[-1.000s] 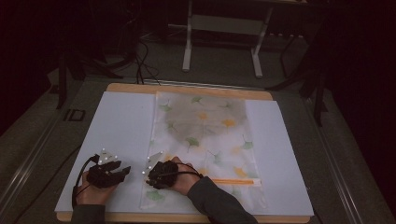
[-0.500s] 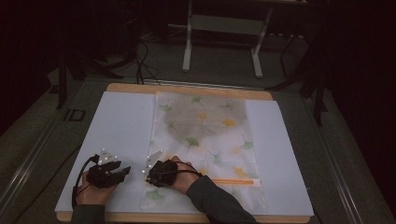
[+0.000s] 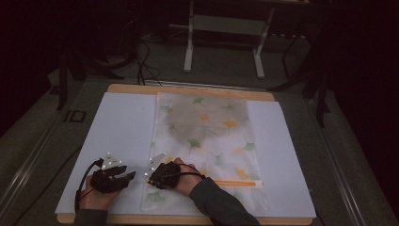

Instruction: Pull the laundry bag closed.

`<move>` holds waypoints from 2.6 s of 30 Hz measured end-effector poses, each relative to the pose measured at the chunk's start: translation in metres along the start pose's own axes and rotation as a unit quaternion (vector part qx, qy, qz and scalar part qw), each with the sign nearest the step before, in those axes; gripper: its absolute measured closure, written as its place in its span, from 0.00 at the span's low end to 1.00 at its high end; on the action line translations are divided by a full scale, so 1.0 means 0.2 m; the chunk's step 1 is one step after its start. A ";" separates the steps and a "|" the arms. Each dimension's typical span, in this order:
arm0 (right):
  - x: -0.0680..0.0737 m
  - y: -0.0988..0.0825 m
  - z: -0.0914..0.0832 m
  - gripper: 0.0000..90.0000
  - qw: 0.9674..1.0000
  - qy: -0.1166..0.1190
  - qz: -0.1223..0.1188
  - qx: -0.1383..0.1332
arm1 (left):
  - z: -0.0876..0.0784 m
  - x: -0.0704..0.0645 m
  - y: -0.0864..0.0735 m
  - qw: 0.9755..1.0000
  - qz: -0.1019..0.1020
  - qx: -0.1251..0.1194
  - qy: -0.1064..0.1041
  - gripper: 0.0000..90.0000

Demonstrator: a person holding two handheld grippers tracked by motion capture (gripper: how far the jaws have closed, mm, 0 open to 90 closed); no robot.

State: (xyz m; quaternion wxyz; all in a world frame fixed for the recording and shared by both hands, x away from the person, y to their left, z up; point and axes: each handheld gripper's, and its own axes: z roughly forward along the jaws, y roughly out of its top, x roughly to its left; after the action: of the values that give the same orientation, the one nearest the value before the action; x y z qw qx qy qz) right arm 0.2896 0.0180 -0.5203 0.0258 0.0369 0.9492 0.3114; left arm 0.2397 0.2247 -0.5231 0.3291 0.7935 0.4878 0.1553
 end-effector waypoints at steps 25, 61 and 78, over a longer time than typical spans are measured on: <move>0.01 0.00 -0.03 0.93 1.000 -0.010 -0.002 -0.009 | -0.02 -0.14 -0.03 0.997 -0.017 0.002 -0.080 0.59; 0.02 0.03 -0.11 0.93 0.999 -0.023 -0.022 -0.016 | 0.11 -0.16 0.02 0.985 -0.033 0.025 -0.168 0.76; 0.00 -0.02 -0.11 0.94 1.000 -0.017 -0.014 -0.014 | 0.11 -0.14 0.01 0.980 -0.044 0.023 -0.193 0.95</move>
State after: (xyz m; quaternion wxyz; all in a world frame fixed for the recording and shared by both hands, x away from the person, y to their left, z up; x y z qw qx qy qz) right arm 0.2879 0.0026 -0.5048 0.0472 0.0288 0.9447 0.3232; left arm 0.2398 0.1908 -0.5367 0.4057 0.7934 0.4530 -0.0266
